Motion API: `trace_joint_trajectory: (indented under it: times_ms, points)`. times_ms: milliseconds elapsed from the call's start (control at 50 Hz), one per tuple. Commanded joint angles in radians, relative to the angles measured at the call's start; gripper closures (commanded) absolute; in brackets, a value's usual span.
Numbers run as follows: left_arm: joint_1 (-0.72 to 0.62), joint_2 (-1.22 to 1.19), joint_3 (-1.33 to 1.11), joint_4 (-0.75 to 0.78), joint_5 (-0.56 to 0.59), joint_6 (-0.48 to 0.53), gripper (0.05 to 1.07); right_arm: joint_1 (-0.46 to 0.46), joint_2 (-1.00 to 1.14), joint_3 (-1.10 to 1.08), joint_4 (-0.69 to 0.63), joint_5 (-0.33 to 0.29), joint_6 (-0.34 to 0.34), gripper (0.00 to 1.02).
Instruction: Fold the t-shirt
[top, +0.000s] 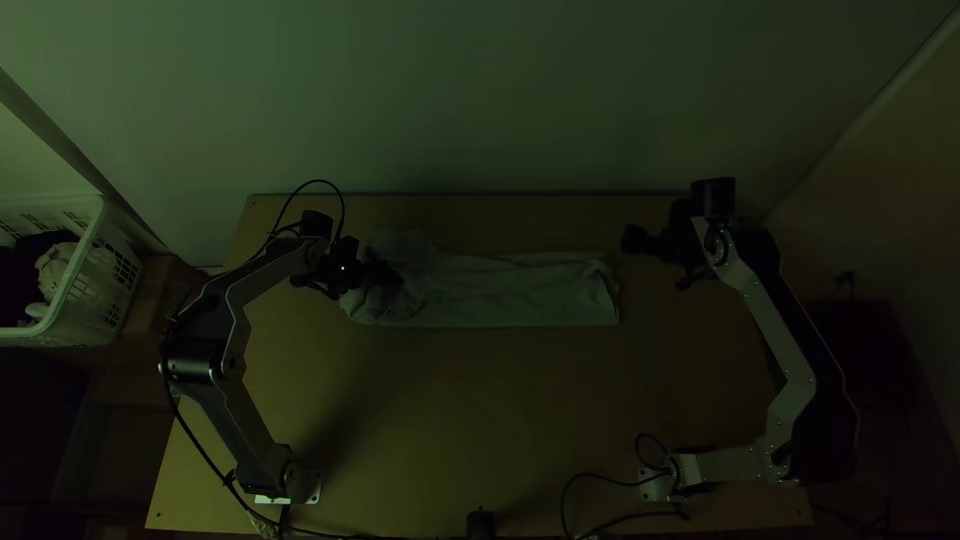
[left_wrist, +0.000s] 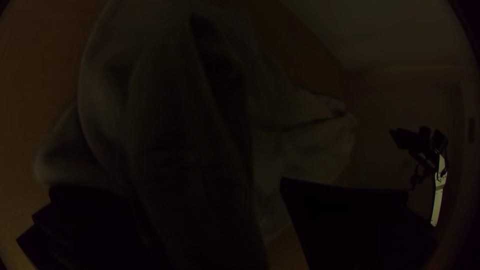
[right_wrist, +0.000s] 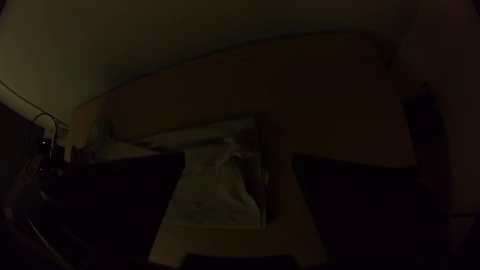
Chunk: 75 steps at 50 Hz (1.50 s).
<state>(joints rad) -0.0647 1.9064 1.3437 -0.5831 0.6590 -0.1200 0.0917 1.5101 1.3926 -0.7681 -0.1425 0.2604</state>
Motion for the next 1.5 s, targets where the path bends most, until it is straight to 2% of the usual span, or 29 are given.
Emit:
trace_joint_trajectory:
  times_ms: [0,60,120,200,280,380,580,840,1240,1380,1480]
  points:
    - [-0.038,0.074,-0.018,-0.006,-0.058,-0.058,0.09,0.008,-0.028,-0.035,0.004,0.006,0.0,0.04]
    - [-0.052,0.083,-0.018,-0.009,-0.082,-0.063,0.13,0.008,-0.03,-0.04,0.006,0.006,0.0,0.04]
    - [-0.064,0.086,-0.018,-0.009,-0.141,-0.064,0.27,0.008,-0.03,-0.046,0.009,0.006,0.0,0.04]
    - [-0.075,0.079,-0.029,-0.007,-0.176,-0.064,0.58,0.008,-0.036,-0.055,0.013,0.006,0.0,0.04]
    - [-0.076,0.062,-0.031,-0.006,-0.19,-0.063,1.05,0.006,-0.039,-0.064,0.023,0.006,0.0,0.04]
    - [-0.076,0.028,-0.031,-0.018,-0.2,-0.058,1.05,0.006,-0.045,-0.083,0.036,0.004,0.002,0.04]
    - [-0.04,-0.055,0.009,-0.098,-0.305,-0.012,1.05,0.005,-0.054,-0.113,0.061,0.004,0.005,0.04]
    - [0.163,-0.066,0.097,-0.239,-0.328,0.111,1.05,0.002,-0.06,-0.133,0.09,0.004,0.005,0.04]
    - [0.493,-0.053,0.149,-0.311,-0.415,0.368,1.05,-0.003,-0.085,-0.153,0.093,0.004,-0.001,0.04]
    - [0.557,-0.047,0.21,-0.343,-0.489,0.422,1.05,0.002,-0.091,-0.161,0.098,0.004,0.003,0.04]
    - [0.549,-0.052,0.291,-0.446,-0.541,0.431,1.05,0.005,-0.097,-0.167,0.099,0.004,0.005,0.04]
